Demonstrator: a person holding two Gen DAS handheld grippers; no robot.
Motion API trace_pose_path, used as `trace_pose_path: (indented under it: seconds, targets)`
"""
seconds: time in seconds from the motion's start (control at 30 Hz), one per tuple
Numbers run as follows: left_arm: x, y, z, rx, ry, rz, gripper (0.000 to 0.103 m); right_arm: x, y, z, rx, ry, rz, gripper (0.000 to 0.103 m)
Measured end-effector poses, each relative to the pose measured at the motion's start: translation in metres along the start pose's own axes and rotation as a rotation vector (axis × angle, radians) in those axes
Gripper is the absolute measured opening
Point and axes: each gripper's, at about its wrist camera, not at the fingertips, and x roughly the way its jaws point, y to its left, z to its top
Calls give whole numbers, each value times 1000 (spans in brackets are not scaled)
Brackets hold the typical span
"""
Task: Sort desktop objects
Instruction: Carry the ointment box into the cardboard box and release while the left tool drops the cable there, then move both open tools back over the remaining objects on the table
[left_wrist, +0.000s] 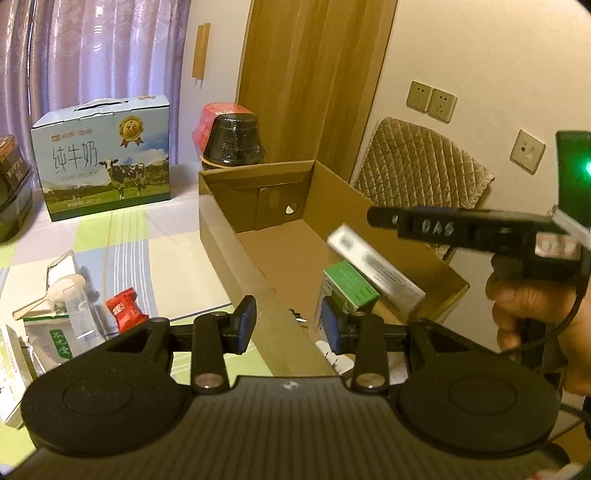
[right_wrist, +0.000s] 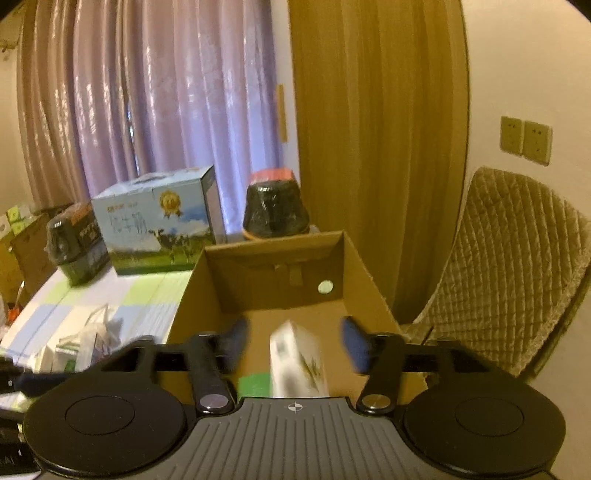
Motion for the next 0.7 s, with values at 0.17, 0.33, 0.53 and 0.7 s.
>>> trace_pose_path:
  seconds: [0.17,0.33,0.53,0.7]
  targets:
    - [-4,8,-8,-18,9,9,36,-7,-2,-4,-1,7,-3,61]
    - [-13,15,-18,-28,14,24,38,-21,-6,-12,24,8,-12,61]
    - [-30,29,-34,-48,24,58,42,-44,2,-24,43,7,2,63]
    - [-47,43,-52,-72,35,96,44,-63,20,-41,54,19,30,65]
